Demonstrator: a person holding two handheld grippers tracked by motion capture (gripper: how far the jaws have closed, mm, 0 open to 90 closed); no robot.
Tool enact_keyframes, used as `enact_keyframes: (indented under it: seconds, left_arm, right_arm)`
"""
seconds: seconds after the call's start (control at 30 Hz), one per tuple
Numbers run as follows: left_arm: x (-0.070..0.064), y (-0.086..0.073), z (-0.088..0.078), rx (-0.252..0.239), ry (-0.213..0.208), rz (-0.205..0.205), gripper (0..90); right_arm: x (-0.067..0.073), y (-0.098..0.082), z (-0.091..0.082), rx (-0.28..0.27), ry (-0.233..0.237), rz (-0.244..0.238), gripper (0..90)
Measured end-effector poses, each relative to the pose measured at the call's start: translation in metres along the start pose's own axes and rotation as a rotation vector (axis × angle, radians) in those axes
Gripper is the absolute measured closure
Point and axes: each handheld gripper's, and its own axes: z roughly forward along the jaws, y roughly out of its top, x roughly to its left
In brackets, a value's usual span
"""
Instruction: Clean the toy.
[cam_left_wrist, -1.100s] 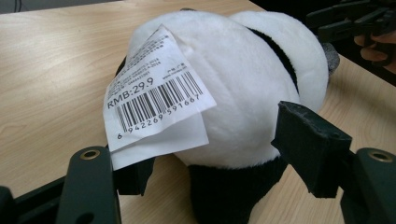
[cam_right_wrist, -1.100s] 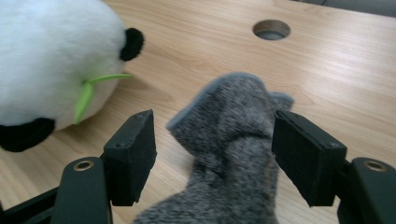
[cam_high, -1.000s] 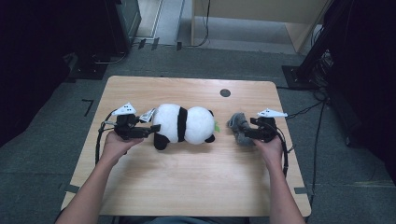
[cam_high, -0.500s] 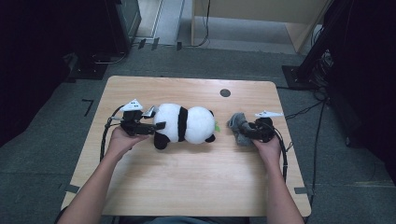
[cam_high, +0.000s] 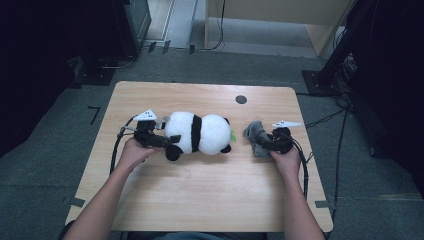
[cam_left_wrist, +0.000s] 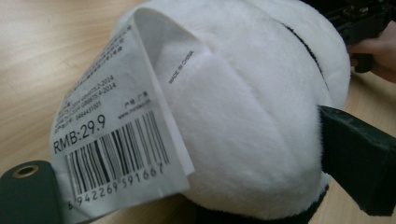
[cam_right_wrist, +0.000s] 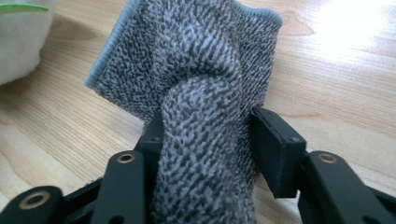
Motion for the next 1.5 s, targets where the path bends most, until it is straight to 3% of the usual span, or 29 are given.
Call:
enact_keyframes:
  seconds: [0.1, 0.23, 0.33, 0.53, 0.67, 0.73, 0.97, 1.13, 1.4, 1.5]
  left_arm:
    - [0.0, -0.001, 0.0, 0.001, -0.01, -0.004, 15.5]
    - [-0.002, -0.004, -0.001, -0.01, 0.011, 0.019, 27.5]
    - [-0.004, -0.005, -0.002, -0.013, 0.028, 0.031, 33.4]
    - [-0.011, -0.006, -0.004, -0.013, 0.06, 0.03, 40.3]
    - [-0.017, -0.005, -0.005, -0.006, 0.067, 0.043, 43.9]
    - [-0.018, -0.005, -0.007, 0.001, 0.054, 0.028, 45.6]
    - [-0.023, -0.006, -0.012, 0.01, 0.037, 0.022, 50.0]
    - [-0.024, -0.009, -0.014, 0.008, 0.03, 0.018, 49.7]
    - [-0.025, -0.01, -0.013, 0.002, 0.05, 0.02, 48.6]
    - [-0.026, -0.01, -0.013, 0.004, 0.056, 0.022, 48.6]
  right_arm:
    - [-0.001, -0.003, 0.0, -0.027, 0.004, -0.003, 59.1]
    - [0.0, 0.0, -0.001, -0.004, 0.009, 0.04, 70.8]
    - [0.002, 0.004, -0.004, 0.004, -0.002, 0.029, 74.7]
    - [0.009, 0.02, -0.022, -0.063, 0.039, 0.063, 75.9]
    - [0.019, 0.034, -0.027, -0.073, 0.042, 0.022, 76.0]
    - [0.025, 0.043, -0.029, -0.08, 0.059, 0.014, 75.9]
    - [0.051, 0.083, -0.034, -0.114, 0.128, -0.044, 75.9]
    - [0.078, 0.116, -0.028, -0.123, 0.188, -0.078, 75.8]
    - [0.125, 0.154, 0.007, -0.083, 0.282, -0.118, 75.7]
    - [0.14, 0.164, 0.022, -0.061, 0.297, -0.14, 75.7]
